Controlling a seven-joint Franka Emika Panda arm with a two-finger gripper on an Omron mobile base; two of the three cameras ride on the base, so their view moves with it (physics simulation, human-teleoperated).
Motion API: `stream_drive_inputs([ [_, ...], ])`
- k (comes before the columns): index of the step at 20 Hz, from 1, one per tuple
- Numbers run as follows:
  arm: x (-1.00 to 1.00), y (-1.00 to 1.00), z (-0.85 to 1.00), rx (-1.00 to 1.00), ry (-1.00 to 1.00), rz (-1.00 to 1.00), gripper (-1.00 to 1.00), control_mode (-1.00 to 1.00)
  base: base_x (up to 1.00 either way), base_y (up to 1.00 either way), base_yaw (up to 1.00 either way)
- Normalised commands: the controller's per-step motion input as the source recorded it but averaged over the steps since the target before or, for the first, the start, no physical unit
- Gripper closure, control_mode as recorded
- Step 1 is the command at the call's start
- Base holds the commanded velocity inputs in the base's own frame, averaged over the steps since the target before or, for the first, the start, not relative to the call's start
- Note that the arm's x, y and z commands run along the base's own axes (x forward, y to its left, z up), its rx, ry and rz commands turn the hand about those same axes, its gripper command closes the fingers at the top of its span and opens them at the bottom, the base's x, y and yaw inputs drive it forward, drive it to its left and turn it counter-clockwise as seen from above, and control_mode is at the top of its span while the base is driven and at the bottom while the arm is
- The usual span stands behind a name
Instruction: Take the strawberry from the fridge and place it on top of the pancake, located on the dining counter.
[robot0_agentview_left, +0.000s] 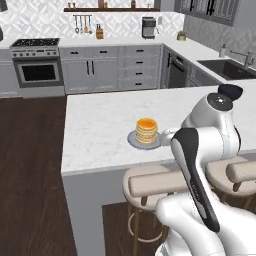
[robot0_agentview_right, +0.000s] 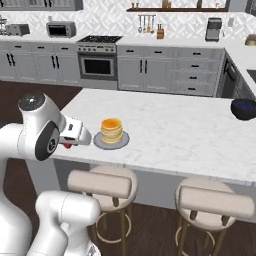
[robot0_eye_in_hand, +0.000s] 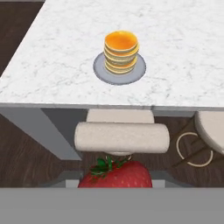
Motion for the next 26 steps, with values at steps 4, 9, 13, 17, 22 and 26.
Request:
stream_drive_inputs([
  [4,0.0,0.0,0.0,0.0,0.0,0.0,1.0,1.0,0.31,0.0,-0.13],
  [9,0.0,0.0,0.0,0.0,0.0,0.0,1.0,1.0,0.77,0.03,-0.14],
  [13,0.0,0.0,0.0,0.0,0.0,0.0,1.0,1.0,0.79,0.17,-0.09],
  [17,0.0,0.0,0.0,0.0,0.0,0.0,1.0,1.0,0.56,0.09,-0.07],
  [22,0.0,0.0,0.0,0.0,0.0,0.0,1.0,1.0,0.52,0.08,-0.03],
  [26,0.11,0.01,0.02,0.0,0.04,0.0,1.0,-1.0,0.08,0.0,0.0],
])
